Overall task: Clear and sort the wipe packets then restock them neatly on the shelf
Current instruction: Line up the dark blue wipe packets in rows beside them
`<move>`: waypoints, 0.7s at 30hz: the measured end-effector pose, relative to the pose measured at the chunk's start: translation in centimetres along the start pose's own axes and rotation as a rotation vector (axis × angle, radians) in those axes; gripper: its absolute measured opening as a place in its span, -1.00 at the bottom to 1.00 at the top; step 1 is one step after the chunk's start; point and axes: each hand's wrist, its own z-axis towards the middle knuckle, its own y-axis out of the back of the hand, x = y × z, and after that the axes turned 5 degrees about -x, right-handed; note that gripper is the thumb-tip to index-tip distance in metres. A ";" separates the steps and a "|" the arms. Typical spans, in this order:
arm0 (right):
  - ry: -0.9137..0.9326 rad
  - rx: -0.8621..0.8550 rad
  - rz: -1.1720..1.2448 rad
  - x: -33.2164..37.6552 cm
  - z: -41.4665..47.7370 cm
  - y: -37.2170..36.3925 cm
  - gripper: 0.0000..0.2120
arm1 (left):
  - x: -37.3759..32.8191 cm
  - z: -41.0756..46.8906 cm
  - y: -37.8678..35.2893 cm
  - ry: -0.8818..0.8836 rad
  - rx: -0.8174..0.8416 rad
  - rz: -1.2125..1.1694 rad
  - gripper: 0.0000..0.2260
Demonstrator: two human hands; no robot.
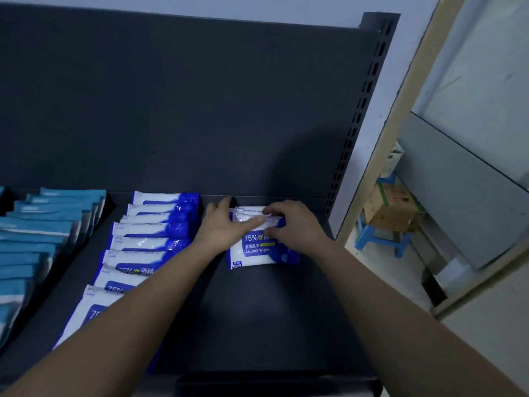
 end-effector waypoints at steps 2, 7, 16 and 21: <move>-0.047 -0.050 -0.031 -0.4 -0.1 -0.5 -0.53 | -0.1 -0.6 -0.5 0.024 0.152 0.005 -0.05; -0.283 0.078 0.112 -1.3 -0.6 -1.6 -0.23 | 0.9 -0.2 -1.4 0.047 0.197 -0.003 0.05; -0.222 0.099 0.034 -1.6 -1.8 -2.4 -0.21 | 1.0 -0.8 -0.3 -0.062 0.222 0.167 -0.19; -0.009 -0.116 -0.245 -0.4 -2.2 -2.4 -0.40 | -0.3 -2.5 2.0 -0.225 0.031 0.352 -0.48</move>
